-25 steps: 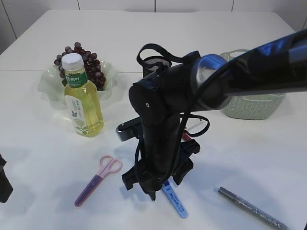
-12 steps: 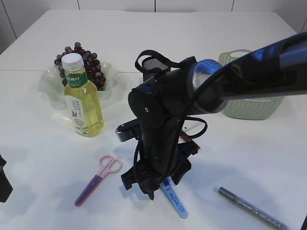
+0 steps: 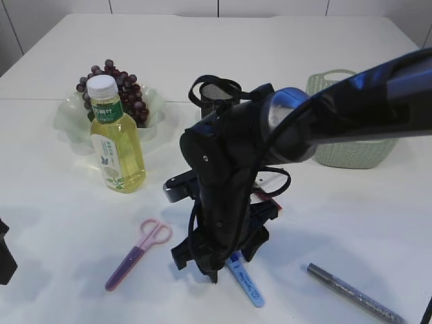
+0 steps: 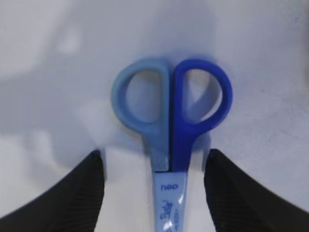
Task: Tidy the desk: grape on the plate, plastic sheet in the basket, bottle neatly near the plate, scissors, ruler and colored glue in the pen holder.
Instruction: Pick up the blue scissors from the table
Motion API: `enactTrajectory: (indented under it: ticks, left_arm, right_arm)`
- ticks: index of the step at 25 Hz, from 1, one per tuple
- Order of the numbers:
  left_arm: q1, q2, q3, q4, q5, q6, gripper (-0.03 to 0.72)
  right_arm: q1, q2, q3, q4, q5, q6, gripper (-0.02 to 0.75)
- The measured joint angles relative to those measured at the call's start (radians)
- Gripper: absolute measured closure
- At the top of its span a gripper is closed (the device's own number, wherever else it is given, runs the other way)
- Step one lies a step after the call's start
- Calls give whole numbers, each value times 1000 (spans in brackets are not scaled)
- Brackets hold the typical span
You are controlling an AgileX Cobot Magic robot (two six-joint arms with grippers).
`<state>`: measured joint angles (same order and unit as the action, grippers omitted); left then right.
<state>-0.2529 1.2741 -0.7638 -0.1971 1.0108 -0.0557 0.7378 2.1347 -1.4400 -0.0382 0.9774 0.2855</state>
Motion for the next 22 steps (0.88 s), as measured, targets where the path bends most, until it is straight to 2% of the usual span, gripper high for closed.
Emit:
enactTrajectory:
  ticks: [6,16,22]
  left_arm:
    - [0,0,0,0,-2,0,265]
    - [0,0,0,0,-2,4,266]
    - [0,0,0,0,-2,4,266]
  right_arm:
    - [0,9,0,-1,0,2,259]
    - [0,20,-11,-5,2,2,520]
    - [0,21,-13,-5,5,2,545]
